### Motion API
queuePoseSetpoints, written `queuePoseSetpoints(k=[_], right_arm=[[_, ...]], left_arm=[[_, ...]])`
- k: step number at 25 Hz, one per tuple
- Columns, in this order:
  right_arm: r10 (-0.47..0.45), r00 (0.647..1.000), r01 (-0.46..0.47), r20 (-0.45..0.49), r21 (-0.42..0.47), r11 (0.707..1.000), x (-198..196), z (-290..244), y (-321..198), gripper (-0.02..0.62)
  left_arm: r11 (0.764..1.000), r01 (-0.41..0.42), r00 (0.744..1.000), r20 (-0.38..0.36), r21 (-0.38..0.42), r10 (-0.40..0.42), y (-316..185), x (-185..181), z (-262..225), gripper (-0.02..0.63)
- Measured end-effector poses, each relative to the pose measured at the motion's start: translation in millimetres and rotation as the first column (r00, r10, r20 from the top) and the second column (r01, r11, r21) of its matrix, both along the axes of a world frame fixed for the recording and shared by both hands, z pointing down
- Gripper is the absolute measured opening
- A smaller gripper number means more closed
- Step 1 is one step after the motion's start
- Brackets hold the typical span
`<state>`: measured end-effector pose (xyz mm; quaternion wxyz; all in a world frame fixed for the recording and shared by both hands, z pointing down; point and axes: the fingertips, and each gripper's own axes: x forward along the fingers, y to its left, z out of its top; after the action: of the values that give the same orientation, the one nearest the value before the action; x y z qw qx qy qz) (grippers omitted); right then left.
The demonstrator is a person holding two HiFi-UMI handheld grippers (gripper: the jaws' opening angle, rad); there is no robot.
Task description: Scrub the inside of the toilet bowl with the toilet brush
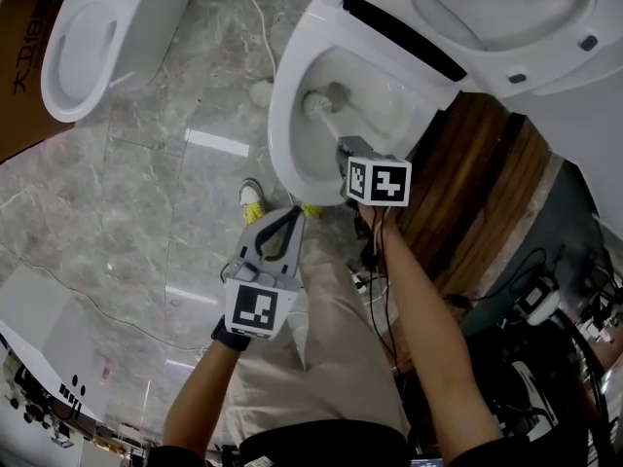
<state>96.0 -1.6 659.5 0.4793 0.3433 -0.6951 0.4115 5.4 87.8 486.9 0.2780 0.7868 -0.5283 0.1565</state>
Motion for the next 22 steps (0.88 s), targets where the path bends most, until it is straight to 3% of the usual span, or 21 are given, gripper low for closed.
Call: queuePoseSetpoints(k=[8, 22], right_arm=[[0.037, 0.999, -0.040, 0.034, 0.103, 0.994, 7.1, -1.8, -52.0, 0.156], [-0.051, 0.998, 0.055, -0.032, 0.146, 0.988, 11.6, 17.3, -77.5, 0.156]], left_arm=[[1.000, 0.008, 1.000, -0.005, -0.008, -0.008, -13.8, 3.6, 4.1, 0.018], [1.000, 0.014, 1.000, 0.001, -0.018, -0.014, -28.4, 8.3, 12.6, 0.018]])
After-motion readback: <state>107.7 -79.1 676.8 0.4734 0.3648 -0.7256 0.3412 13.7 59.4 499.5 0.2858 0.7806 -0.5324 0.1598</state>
